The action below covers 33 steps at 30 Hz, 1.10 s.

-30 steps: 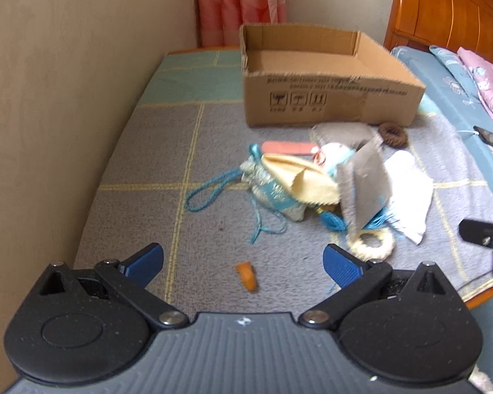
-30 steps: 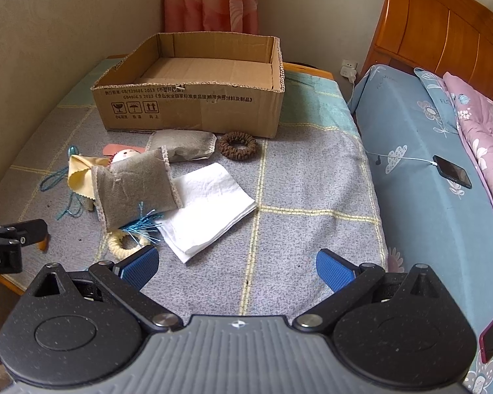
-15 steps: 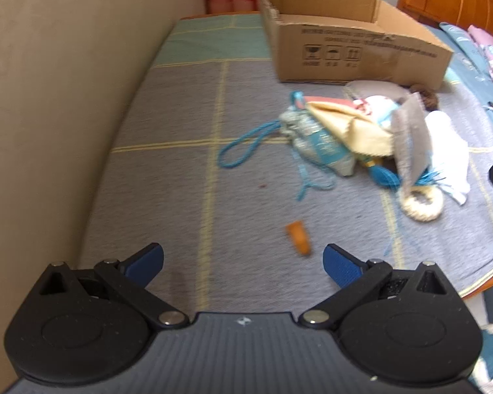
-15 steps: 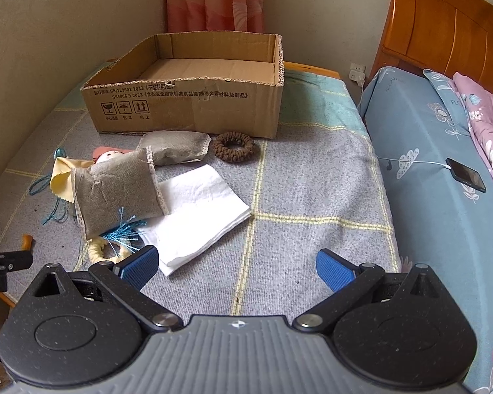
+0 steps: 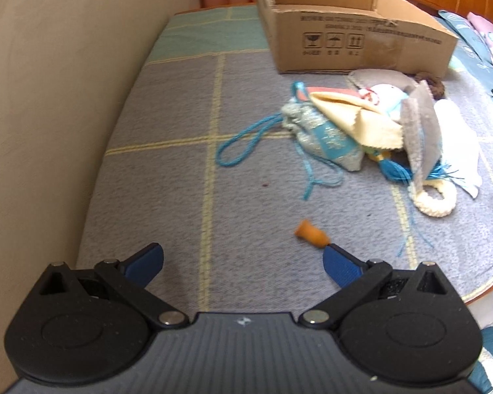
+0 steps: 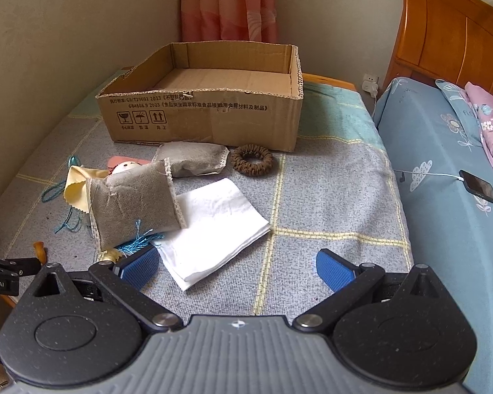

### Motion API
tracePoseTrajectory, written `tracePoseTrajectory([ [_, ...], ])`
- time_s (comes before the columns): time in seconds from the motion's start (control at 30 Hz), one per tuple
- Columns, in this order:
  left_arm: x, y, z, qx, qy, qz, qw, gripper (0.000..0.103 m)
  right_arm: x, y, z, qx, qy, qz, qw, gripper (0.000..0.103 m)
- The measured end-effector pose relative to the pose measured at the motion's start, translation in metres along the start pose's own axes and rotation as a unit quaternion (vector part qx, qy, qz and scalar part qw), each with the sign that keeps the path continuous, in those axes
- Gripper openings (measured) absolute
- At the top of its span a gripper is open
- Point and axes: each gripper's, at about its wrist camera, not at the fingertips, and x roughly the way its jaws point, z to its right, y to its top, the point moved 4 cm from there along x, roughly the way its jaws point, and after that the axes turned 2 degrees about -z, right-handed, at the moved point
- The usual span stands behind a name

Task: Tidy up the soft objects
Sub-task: 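Grasp the small orange earplug with the left tool while the right tool approaches the grey sachet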

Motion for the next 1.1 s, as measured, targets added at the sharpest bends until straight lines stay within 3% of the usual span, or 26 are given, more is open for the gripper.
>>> tracePoseTrajectory([
  [0.37,-0.002,-0.008,0.005,0.016,-0.059,0.021,0.9979,0.102,0.014,-0.011,-0.009,-0.041,0.038,0.013,0.998,0.103],
  [0.67,-0.002,-0.011,0.001,0.039,-0.069,0.039,0.9961,0.103,0.025,-0.028,-0.015,-0.080,0.065,0.015,0.995,0.103],
  [0.83,-0.001,-0.011,0.002,0.057,-0.078,0.051,0.9940,0.103,0.033,-0.037,-0.017,-0.100,0.054,0.003,0.994,0.103],
  [1.1,0.002,-0.008,0.002,0.047,-0.077,0.071,0.9934,0.103,0.033,-0.040,-0.015,-0.092,0.057,0.005,0.994,0.103],
])
